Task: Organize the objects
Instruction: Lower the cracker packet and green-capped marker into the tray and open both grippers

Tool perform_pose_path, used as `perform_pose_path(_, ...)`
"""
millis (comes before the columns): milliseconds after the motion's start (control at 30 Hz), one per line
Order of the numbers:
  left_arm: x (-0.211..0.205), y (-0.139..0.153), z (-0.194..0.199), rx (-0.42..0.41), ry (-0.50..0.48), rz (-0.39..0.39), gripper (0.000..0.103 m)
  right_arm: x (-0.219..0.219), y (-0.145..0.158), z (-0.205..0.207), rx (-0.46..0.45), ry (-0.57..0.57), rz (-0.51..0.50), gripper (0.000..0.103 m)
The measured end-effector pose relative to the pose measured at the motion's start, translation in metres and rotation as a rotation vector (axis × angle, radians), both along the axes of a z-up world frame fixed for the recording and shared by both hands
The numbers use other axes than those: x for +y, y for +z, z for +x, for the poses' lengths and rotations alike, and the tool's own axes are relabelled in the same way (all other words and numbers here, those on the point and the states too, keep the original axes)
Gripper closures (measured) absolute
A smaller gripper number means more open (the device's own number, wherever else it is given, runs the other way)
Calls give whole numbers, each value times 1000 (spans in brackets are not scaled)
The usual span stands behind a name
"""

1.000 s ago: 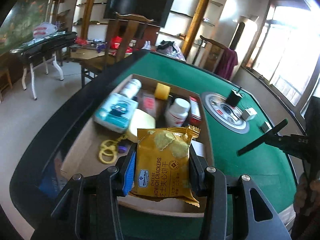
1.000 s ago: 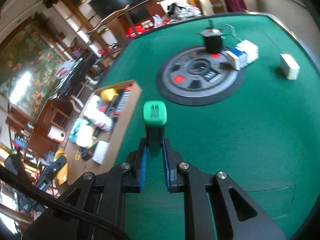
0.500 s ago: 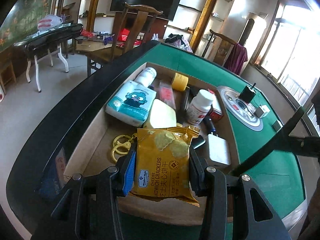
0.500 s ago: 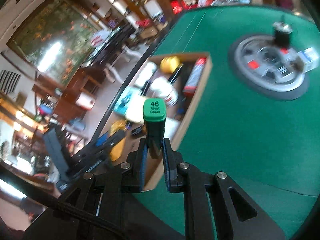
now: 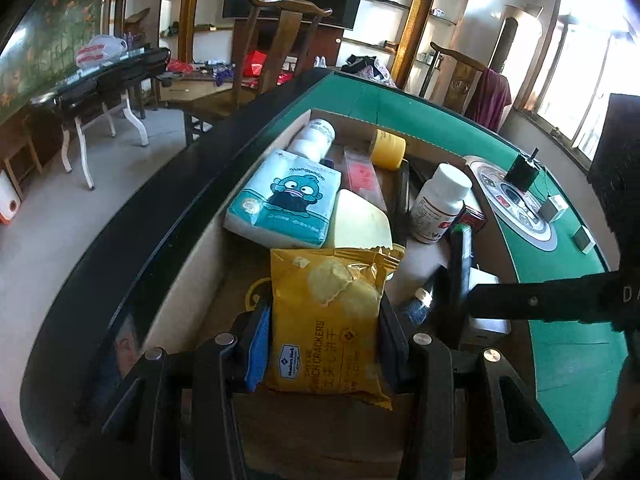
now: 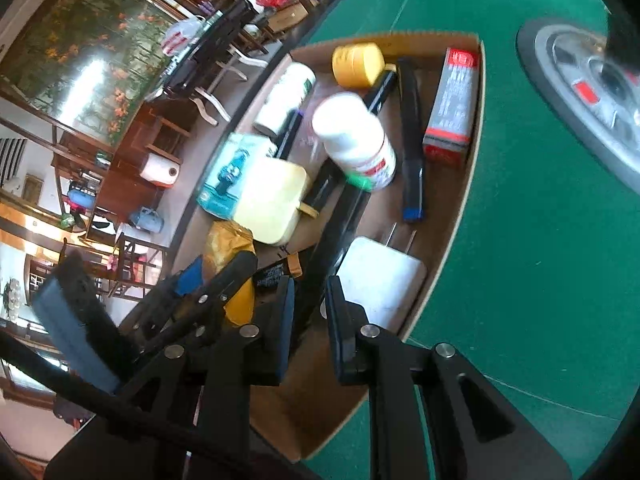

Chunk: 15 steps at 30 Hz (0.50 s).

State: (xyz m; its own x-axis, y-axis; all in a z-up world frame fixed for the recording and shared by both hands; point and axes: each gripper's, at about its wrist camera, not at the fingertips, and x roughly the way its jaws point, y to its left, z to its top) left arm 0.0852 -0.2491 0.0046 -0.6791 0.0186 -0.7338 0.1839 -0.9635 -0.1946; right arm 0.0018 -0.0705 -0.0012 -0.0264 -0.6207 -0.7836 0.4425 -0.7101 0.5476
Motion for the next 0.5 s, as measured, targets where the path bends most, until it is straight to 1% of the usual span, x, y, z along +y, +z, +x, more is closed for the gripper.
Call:
perform_pose_path(100,-1,1,1,1,-5,9,63,-1,2,2,19,-4,1,90)
perform_pose_path(233,3,1,0,-8,-7,-12,63,-6,7,8,56,5,33,90)
perform_pose_path(300,5,2,-1,-13,-5,-21,60,-7,9,10,75,2,37,90)
perform_pose_path(333,5,1,-1,-14,-6,-20,57,-7,12,12,90,0,33,86)
perform_pose_path(367,5,1,-2,-18,-8,-14,47,-6,14,13,105,-4,32,82)
perform_pose_path(400,5,0,-2,-24,-8,-8,39,-4,17,14,123,-11,34,72)
perform_pose_path(433,6,-1,-2,-26,-10,-9,39,-2,20,15,150,-20,37,62)
perform_pose_path(467,8,0,-1,-22,-9,-18,39,-1,24,17,178,-29,38,57)
perform_pose_path(500,8,2,0,-15,-8,-24,37,2,27,20,209,-38,40,50)
